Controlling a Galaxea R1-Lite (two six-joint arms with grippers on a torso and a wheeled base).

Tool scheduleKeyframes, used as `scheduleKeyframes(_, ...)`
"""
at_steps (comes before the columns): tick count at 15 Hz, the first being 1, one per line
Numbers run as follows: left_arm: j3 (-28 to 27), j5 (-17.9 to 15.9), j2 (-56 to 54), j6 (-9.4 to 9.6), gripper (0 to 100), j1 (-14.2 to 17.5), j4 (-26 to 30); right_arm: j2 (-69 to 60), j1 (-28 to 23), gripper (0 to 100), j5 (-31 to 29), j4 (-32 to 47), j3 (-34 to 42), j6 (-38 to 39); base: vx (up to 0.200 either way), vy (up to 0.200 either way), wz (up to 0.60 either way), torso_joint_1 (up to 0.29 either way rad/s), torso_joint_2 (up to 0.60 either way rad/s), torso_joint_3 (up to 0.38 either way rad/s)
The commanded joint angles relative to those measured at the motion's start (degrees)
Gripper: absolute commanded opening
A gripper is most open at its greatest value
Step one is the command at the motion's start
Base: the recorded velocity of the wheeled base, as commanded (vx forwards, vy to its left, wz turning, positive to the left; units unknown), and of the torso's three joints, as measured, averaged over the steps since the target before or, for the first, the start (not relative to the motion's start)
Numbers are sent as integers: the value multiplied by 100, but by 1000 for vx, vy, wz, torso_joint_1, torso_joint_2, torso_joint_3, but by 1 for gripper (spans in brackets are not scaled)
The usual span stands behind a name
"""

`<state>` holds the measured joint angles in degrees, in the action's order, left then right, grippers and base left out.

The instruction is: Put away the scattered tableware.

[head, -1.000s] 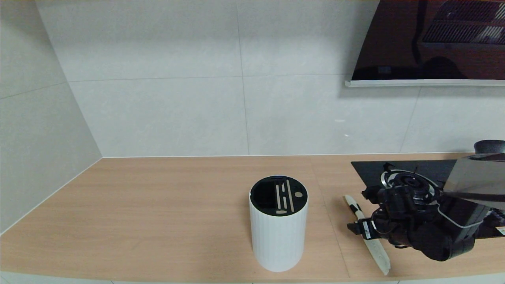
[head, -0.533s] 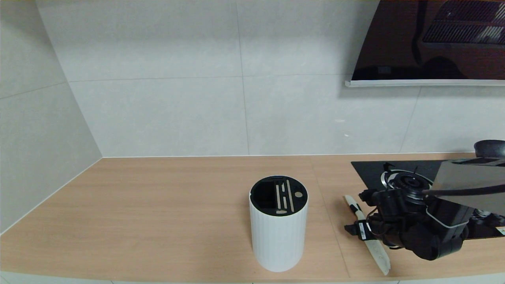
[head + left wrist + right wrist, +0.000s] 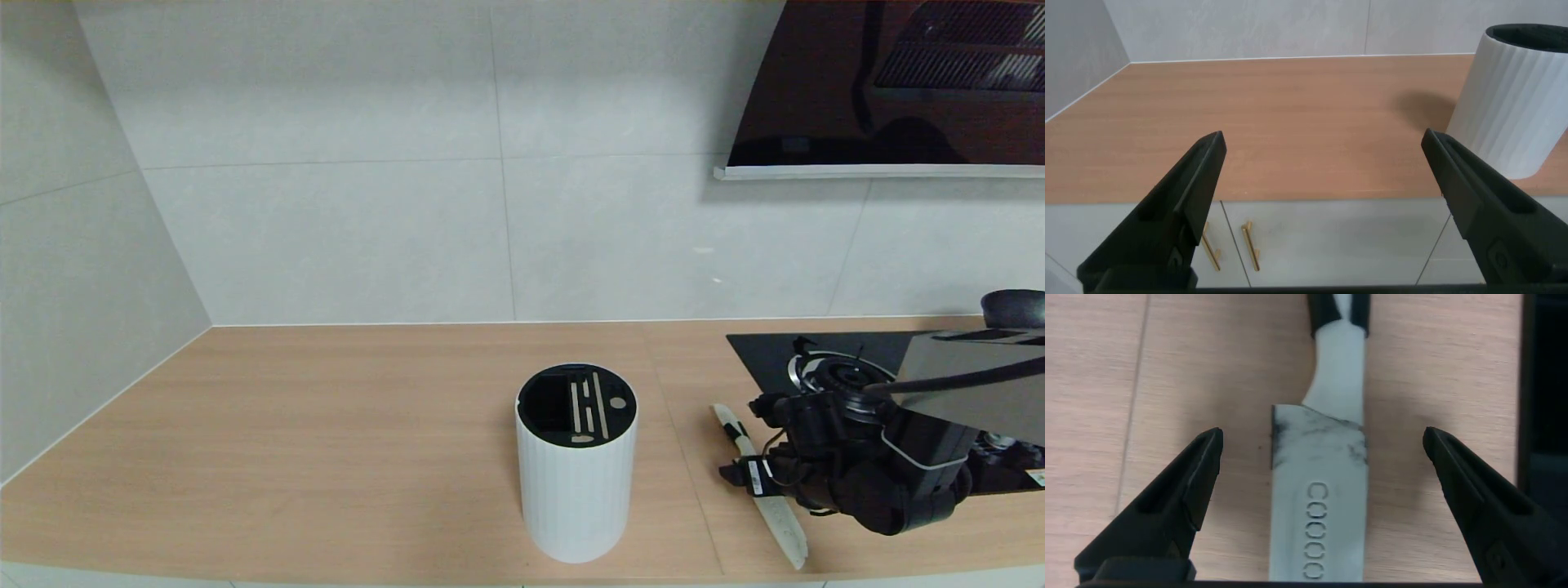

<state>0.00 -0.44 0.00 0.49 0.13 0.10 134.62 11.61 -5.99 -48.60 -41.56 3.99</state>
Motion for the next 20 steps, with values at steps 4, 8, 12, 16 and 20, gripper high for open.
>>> scheduleKeyframes(4, 0, 0, 0, 4, 100, 4, -1, 12, 0, 0, 1, 0, 7, -12, 0, 0, 0, 0, 0, 0)
scheduleKeyframes(8, 0, 0, 0, 4, 100, 4, -1, 82, 0, 0, 1, 0, 7, -21, 0, 0, 0, 0, 0, 0)
scheduleKeyframes(12, 0, 0, 0, 22, 100, -5, -1, -24, 0, 0, -8, 0, 34, -21, 0, 0, 0, 0, 0, 0)
scheduleKeyframes(16, 0, 0, 0, 74, 100, 4, -1, -762, 0, 0, -8, 53, 253, -47, 0, 0, 0, 0, 0, 0)
scheduleKeyframes(20, 0, 0, 0, 109, 100, 4, -10, -1641, 88, 0, -61, 70, 412, -47, 0, 0, 0, 0, 0, 0)
